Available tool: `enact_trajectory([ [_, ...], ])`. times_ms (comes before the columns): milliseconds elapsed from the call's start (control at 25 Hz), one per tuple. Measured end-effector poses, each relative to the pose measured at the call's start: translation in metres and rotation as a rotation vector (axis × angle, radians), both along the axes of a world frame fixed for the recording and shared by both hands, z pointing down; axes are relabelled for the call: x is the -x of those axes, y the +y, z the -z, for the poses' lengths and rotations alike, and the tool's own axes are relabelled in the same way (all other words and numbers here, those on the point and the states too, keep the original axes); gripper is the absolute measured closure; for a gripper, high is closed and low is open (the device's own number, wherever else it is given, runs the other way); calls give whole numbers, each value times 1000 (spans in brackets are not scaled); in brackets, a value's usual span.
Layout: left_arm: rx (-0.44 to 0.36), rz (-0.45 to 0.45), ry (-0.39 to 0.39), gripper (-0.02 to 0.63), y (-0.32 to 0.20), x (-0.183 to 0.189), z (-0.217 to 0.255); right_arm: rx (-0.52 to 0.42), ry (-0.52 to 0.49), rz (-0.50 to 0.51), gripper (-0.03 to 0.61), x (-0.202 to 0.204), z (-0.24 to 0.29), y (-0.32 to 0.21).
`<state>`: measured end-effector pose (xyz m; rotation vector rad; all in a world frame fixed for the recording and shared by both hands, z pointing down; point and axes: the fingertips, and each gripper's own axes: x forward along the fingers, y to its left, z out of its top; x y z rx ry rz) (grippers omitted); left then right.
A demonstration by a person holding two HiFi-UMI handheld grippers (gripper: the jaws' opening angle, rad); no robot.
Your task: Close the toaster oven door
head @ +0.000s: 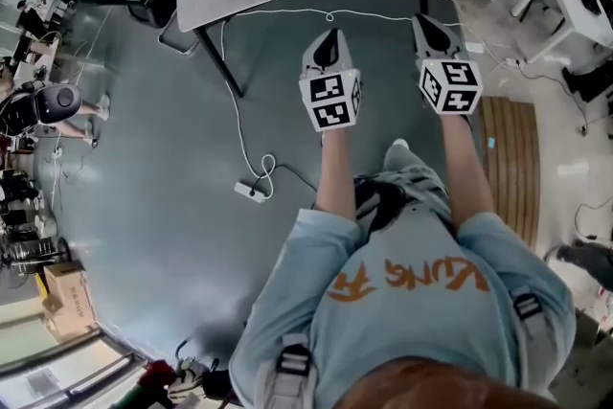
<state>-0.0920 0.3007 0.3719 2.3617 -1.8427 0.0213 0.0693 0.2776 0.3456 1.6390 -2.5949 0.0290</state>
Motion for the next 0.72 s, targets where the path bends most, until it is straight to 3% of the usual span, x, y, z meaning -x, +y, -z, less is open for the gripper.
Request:
enact_trajectory([
  [360, -18, 28, 29, 612, -17, 25, -1, -57, 42, 61, 580, 27, 18, -26],
  [720, -27, 61, 12, 612, -77, 39, -7, -96, 11, 110, 580, 34, 24, -88],
])
